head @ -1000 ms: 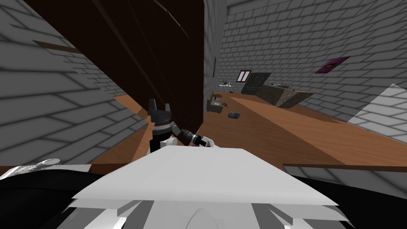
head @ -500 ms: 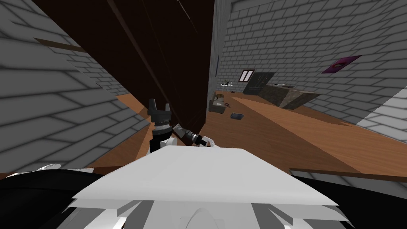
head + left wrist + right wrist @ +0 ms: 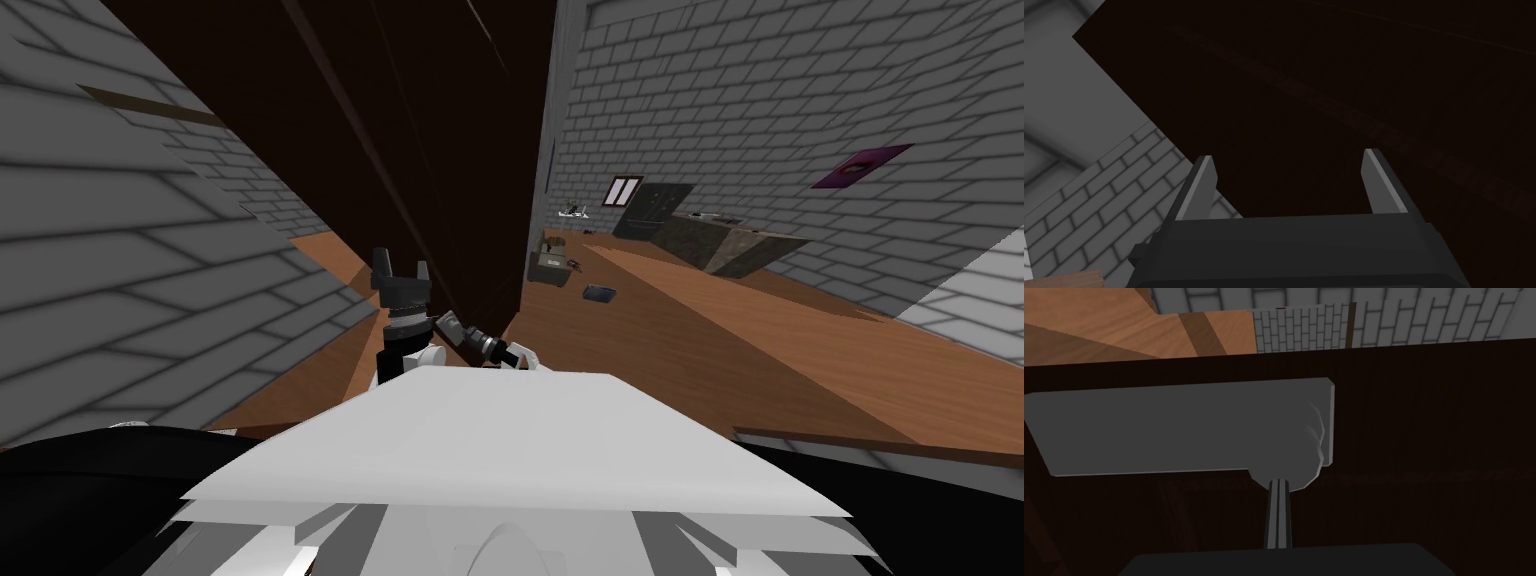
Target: Push the door open
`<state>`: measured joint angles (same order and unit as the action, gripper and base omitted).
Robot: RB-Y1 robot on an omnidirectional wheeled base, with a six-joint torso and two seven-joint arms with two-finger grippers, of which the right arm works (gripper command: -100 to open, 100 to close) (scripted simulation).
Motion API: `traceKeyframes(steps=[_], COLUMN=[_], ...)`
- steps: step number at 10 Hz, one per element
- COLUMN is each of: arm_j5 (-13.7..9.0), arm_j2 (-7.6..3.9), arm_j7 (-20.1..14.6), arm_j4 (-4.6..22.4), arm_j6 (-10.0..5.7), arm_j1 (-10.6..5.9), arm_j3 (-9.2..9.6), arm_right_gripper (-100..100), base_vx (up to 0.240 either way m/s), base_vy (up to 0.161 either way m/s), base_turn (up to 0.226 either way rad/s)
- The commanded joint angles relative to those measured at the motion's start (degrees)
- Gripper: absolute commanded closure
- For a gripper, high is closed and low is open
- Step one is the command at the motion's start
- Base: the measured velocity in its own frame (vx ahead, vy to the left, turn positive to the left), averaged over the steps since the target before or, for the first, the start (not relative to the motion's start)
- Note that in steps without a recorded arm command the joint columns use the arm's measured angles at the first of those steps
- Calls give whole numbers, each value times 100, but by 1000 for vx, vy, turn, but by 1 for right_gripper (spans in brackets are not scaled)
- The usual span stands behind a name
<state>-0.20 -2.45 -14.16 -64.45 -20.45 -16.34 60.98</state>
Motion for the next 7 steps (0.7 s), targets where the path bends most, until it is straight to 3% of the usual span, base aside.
traceKeyframes(steps=[1,4,5,7], arm_j5=[0,0,-12,-25], arm_j2=[-2,-2,-78,-19], arm_j7=[0,0,20,42], arm_j4=[0,0,5,10], arm_j6=[0,0,23,46], arm_j1=[1,1,16,31], arm_j3=[0,0,-105,-213], arm_right_gripper=[100,100,-100,-100], base_vx=[-10,-3,-107,-211], base_vy=[-25,-7,-70,-142], base_turn=[1,0,-112,-86])
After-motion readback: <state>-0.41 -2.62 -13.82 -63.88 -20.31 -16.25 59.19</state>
